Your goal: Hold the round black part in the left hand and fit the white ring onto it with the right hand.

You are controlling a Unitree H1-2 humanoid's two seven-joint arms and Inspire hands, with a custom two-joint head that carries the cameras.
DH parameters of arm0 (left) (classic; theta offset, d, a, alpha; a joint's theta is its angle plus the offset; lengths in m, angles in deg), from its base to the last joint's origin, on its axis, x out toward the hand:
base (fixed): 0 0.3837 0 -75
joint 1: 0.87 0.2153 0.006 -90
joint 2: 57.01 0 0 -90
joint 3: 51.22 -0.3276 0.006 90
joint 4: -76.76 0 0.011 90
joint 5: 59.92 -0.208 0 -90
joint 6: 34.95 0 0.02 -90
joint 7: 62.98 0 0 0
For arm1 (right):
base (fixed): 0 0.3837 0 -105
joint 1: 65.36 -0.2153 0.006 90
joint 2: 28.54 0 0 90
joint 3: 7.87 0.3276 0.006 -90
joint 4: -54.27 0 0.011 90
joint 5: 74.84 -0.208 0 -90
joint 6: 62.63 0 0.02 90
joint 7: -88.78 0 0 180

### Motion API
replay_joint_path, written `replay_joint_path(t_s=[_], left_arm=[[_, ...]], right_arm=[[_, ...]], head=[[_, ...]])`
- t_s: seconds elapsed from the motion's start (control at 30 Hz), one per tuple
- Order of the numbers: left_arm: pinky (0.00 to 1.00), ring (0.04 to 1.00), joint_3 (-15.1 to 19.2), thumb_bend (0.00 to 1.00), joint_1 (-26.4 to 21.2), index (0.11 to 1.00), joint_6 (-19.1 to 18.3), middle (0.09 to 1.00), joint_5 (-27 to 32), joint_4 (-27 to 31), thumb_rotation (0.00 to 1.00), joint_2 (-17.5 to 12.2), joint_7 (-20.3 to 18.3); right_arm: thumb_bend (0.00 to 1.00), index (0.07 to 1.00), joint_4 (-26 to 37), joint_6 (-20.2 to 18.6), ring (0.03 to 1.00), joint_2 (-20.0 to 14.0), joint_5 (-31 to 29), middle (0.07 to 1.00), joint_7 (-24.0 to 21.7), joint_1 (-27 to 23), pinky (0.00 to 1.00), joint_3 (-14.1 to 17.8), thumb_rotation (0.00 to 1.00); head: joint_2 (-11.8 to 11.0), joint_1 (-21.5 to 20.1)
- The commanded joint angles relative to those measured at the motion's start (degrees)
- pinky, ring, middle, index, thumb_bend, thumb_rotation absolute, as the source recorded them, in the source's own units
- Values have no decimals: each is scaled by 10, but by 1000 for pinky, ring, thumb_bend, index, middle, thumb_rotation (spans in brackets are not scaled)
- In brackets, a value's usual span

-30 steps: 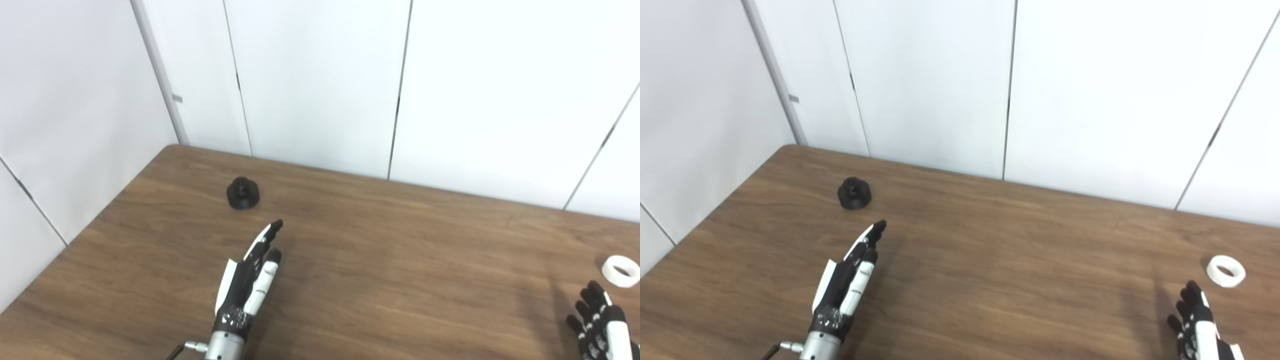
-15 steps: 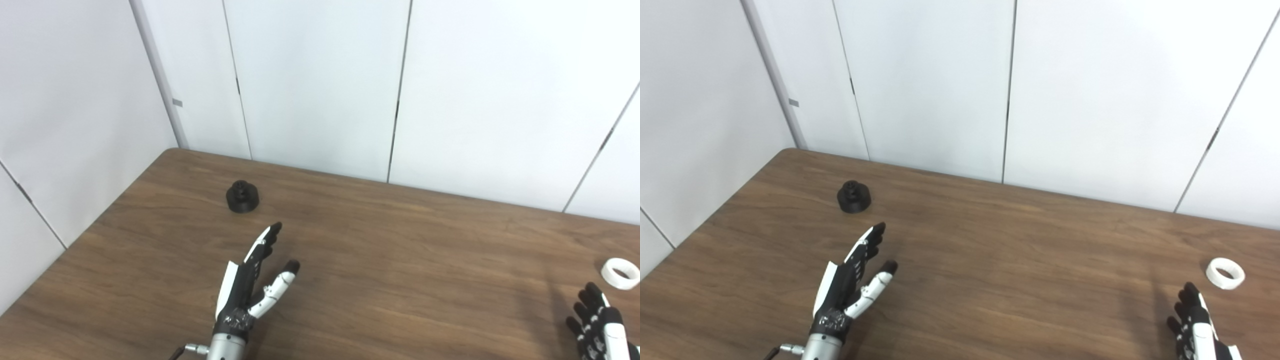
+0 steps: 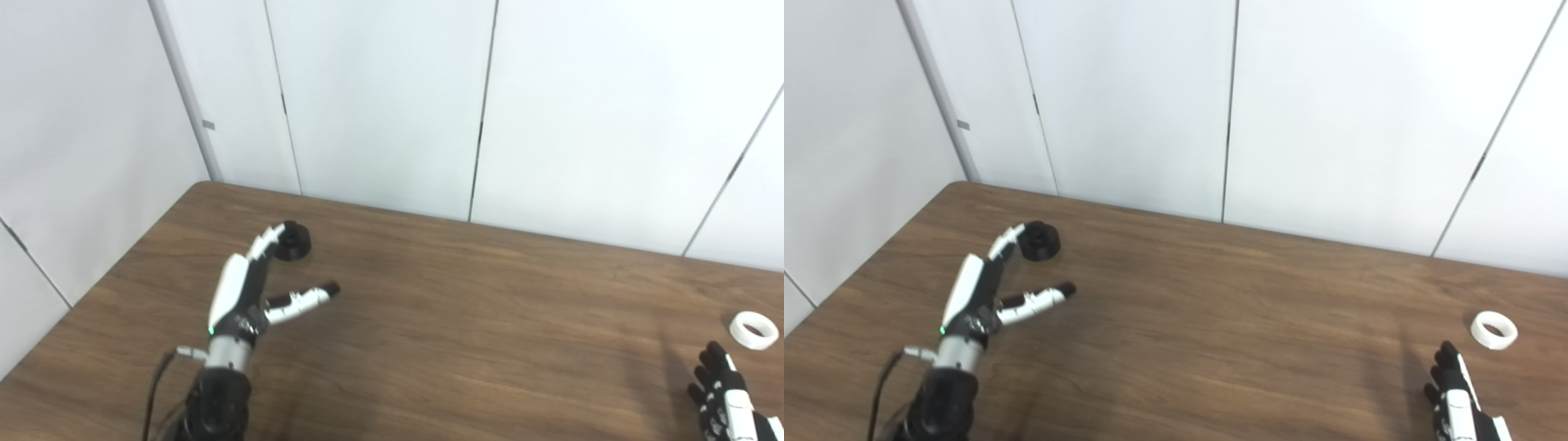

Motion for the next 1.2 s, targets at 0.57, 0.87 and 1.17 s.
replay_joint_path(t_s=[0.57,0.87,1.17], left_arm=[[1000,1000,-17,1000,-152,887,-48,984,-66,-199,364,-84,46],[1000,1000,-31,1000,-209,883,-43,983,-64,-307,354,-102,76],[1000,1000,-60,1000,-251,894,-61,990,-67,-381,387,-124,73]], right_arm=[[373,1000,13,8,1000,-1,8,1000,2,-2,1000,-3,1000],[387,1000,12,11,1000,-1,11,1000,3,2,1000,-4,1000],[402,1000,14,11,1000,3,5,1000,3,5,1000,-3,1000]], head=[[6,-5],[11,-7],[14,-12]])
